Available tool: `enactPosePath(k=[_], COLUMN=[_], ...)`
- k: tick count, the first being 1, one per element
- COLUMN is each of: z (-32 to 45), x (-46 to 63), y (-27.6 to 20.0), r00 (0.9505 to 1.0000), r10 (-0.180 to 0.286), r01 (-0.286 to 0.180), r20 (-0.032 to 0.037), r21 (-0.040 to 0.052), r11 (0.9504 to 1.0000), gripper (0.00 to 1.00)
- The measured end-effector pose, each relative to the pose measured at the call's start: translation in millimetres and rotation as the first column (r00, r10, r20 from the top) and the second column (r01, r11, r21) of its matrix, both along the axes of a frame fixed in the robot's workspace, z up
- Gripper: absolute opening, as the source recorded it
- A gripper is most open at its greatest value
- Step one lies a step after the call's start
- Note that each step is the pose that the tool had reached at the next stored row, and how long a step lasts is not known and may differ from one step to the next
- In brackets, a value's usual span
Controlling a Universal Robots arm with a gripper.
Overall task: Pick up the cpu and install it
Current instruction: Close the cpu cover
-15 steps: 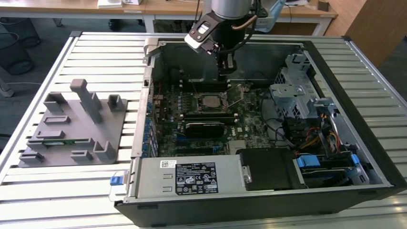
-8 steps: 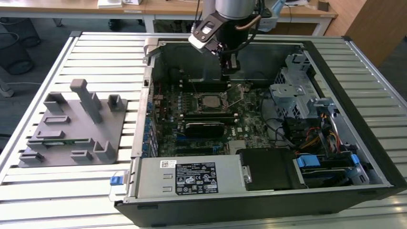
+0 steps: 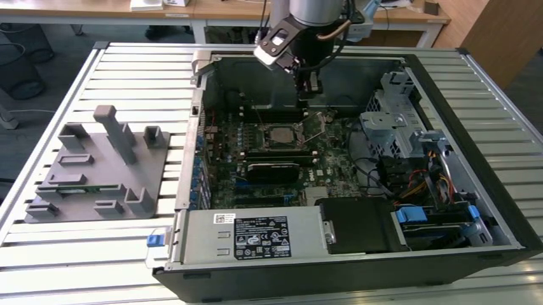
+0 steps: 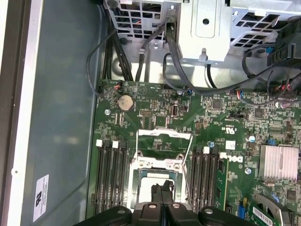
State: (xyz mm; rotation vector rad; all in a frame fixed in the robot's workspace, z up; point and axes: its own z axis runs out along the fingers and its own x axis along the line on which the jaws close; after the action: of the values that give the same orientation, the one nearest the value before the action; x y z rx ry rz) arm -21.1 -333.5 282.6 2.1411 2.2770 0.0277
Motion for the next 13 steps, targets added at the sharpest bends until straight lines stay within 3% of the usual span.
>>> enactPosePath(k=[13], z=[-0.4], x=[20.7], y=[0.0], r00=[1.0000], r10=[0.000], r01=[0.000], r20=[-0.0006], r21=[0.0000], r11=[1.0000], gripper=[0.11])
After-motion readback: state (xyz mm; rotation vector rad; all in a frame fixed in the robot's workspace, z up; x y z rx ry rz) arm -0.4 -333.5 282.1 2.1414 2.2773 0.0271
